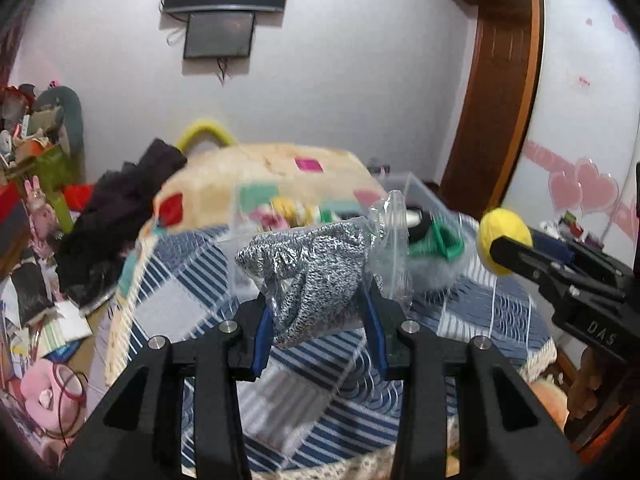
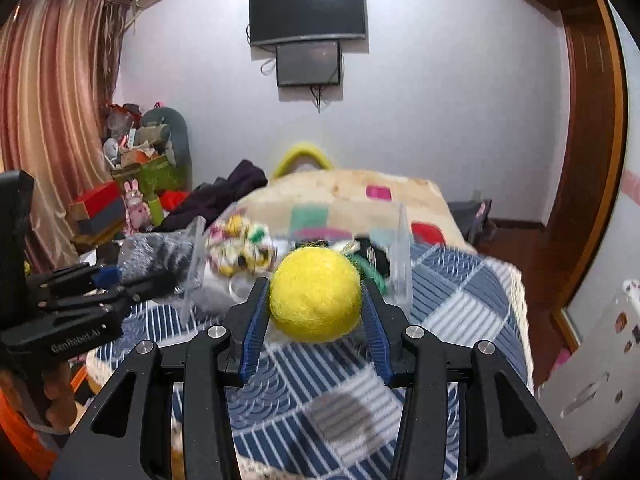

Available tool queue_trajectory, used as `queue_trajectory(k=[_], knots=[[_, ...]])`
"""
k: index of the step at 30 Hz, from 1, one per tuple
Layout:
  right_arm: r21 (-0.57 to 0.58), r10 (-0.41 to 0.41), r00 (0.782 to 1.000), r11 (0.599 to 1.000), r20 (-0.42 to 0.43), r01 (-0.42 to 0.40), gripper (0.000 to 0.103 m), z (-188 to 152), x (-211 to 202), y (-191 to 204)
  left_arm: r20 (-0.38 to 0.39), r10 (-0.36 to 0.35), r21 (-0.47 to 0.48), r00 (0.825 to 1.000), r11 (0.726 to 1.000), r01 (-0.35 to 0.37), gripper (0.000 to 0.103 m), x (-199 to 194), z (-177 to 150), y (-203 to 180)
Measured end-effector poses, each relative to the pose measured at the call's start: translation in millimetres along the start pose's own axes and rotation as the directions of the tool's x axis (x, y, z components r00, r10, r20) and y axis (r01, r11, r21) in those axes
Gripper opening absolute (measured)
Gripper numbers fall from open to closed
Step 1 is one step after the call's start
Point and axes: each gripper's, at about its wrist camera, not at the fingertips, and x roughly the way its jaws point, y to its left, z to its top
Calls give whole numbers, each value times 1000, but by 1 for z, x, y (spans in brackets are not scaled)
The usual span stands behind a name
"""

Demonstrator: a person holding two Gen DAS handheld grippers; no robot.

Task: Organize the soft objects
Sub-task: 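Place the bagged grey sock into the box with the left gripper while the right drops the ball in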

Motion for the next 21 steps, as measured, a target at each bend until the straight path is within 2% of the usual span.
queue_trajectory(k=[6, 8, 13, 21], knots=[[-11, 9, 999, 1000, 44, -9, 42, 22, 16, 6, 61, 25, -8, 998, 1000, -25, 39, 6, 27, 3], [-14, 16, 999, 1000, 47, -15, 42, 24, 22, 9, 59, 20, -6, 998, 1000, -20, 40, 14, 32, 6], [-21, 24, 1000, 999, 10, -24, 42, 23, 50, 19, 9, 28, -20, 1000, 999, -28, 40, 45, 33, 10], [-32, 29, 991, 999, -131, -34, 42, 5, 101, 24, -120, 23, -69, 993, 997, -31, 42, 106, 22, 28]])
